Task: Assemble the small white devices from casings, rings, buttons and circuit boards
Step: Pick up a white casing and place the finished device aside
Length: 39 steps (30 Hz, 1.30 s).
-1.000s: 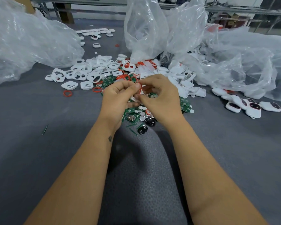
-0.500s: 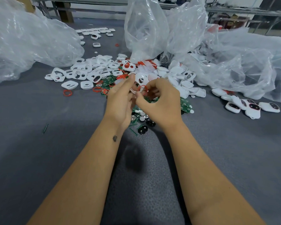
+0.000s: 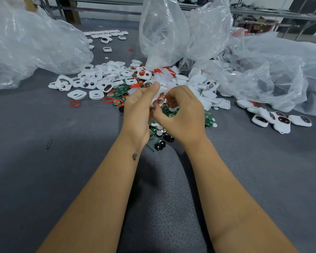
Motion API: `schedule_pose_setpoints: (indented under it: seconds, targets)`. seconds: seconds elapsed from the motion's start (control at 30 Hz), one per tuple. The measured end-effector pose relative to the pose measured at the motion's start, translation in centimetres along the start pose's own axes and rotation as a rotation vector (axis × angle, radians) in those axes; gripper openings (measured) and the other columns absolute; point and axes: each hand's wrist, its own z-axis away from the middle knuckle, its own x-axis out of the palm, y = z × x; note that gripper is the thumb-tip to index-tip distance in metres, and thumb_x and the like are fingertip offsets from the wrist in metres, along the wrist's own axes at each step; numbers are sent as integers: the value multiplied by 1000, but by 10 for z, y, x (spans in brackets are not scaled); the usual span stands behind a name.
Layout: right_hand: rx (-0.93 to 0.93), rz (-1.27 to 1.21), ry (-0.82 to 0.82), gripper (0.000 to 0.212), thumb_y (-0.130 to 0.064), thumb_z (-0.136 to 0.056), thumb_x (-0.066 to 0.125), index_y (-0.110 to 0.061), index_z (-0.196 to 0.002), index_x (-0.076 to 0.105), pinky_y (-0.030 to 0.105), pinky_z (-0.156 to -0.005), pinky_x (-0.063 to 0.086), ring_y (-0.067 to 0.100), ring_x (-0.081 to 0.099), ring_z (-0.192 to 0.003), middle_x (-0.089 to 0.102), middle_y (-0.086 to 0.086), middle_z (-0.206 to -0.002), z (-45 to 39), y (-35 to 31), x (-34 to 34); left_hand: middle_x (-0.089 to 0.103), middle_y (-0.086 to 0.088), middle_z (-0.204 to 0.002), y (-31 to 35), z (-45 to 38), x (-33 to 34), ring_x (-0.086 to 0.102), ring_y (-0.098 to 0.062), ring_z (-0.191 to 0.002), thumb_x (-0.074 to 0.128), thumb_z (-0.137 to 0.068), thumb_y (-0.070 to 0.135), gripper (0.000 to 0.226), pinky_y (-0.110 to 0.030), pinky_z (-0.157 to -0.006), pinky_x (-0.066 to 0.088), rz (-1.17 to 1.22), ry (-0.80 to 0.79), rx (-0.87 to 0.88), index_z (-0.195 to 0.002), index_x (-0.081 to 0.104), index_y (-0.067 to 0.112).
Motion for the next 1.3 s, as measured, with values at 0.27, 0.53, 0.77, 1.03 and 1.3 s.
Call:
schedule_pose_setpoints:
  seconds: [0.27, 0.53, 0.77, 1.03, 1.3]
  targets:
    - [-53, 24, -5, 21, -17, -73, 73, -2, -78, 61, 42, -59, 48, 24, 56, -68, 59, 7, -79, 2, 4, 4, 71, 9, -82, -2, -3, -4, 64, 0, -78, 66, -89, 6, 13, -17, -73, 49, -262, 70, 155, -92, 73, 17]
    - [-15, 34, 3, 23, -21, -73, 75, -4, -81, 62, 42, -56, 49, 21, 54, -66, 58, 5, -80, 1, 4, 1, 74, 7, -77, 1, -1, -8, 67, -4, -77, 69, -86, 4, 13, -21, -72, 53, -151, 159, 163, -92, 72, 16]
    - [1, 58, -29, 20, -17, -78, 73, 0, -86, 65, 44, -61, 49, 26, 59, -72, 61, 10, -86, 0, 4, 1, 73, 7, -73, -1, -1, -6, 67, -3, -70, 65, -89, 4, 11, -20, -67, 54, -64, 111, 68, -98, 68, 10]
    - [-10, 28, -28, 20, -19, -78, 73, -5, -90, 67, 40, -60, 50, 23, 61, -76, 61, 6, -90, -1, 1, -2, 74, 6, -82, 2, -1, -7, 68, -5, -77, 57, -96, 7, 16, -19, -70, 54, -80, 69, -18, -96, 72, 15]
    - [-32, 74, -26, 22, -22, -78, 71, -6, -94, 70, 39, -68, 50, 23, 61, -87, 64, 5, -91, -3, 6, -5, 73, -1, -89, 10, 0, -12, 71, -13, -74, 58, -96, 9, 10, -23, -70, 56, -150, 85, 52, -102, 65, 15]
